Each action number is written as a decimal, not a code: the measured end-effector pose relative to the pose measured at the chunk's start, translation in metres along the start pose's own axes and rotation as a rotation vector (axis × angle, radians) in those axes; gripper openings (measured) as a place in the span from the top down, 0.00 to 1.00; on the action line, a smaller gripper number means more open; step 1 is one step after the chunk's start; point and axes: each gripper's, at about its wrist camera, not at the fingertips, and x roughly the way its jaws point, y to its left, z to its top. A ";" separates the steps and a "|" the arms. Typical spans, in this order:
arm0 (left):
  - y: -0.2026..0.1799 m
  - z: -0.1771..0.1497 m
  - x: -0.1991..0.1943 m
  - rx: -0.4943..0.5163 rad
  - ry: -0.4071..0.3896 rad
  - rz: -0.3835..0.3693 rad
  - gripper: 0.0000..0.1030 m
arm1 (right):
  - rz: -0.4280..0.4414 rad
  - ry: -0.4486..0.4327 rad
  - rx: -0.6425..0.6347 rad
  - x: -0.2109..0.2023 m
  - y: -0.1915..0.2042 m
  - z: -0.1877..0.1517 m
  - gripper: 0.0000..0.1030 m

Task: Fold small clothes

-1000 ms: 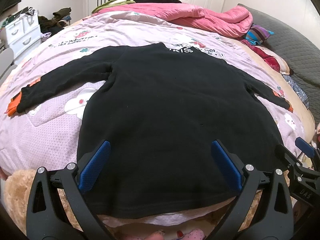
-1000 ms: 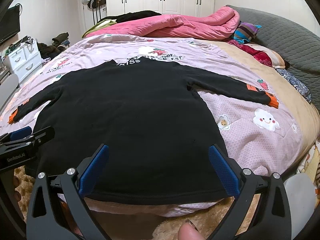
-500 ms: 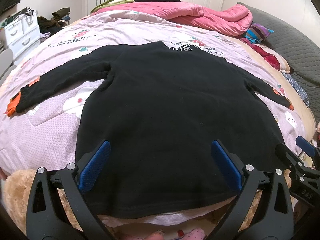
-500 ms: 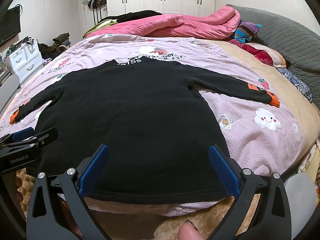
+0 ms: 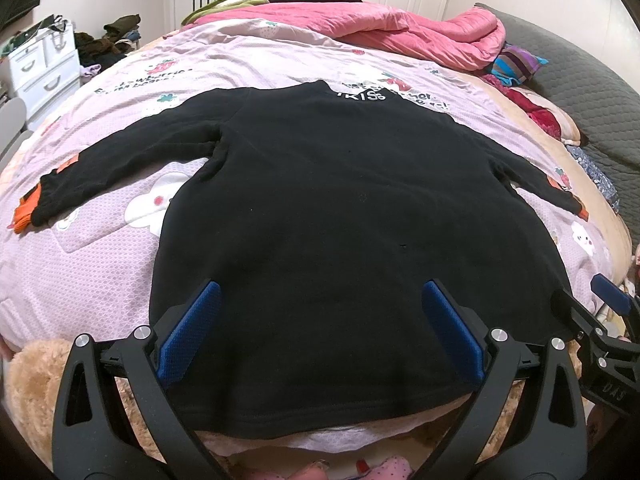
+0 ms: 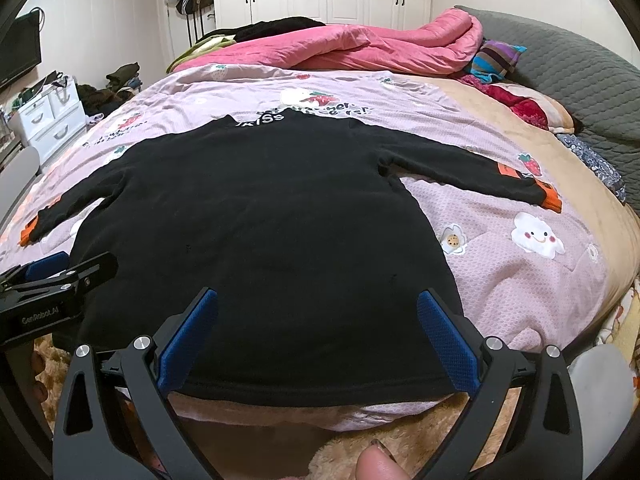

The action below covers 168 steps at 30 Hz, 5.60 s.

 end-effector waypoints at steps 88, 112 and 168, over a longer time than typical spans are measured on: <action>-0.075 0.181 0.150 0.142 0.127 -0.180 0.08 | -0.094 -0.018 0.381 0.133 -0.132 0.170 0.04; -0.058 0.193 0.195 0.104 0.151 -0.136 0.08 | -0.361 0.077 0.786 0.170 -0.300 0.106 0.04; 0.036 0.187 0.116 -0.179 0.093 -0.197 0.08 | 0.235 -0.281 0.301 0.126 -0.123 0.208 0.83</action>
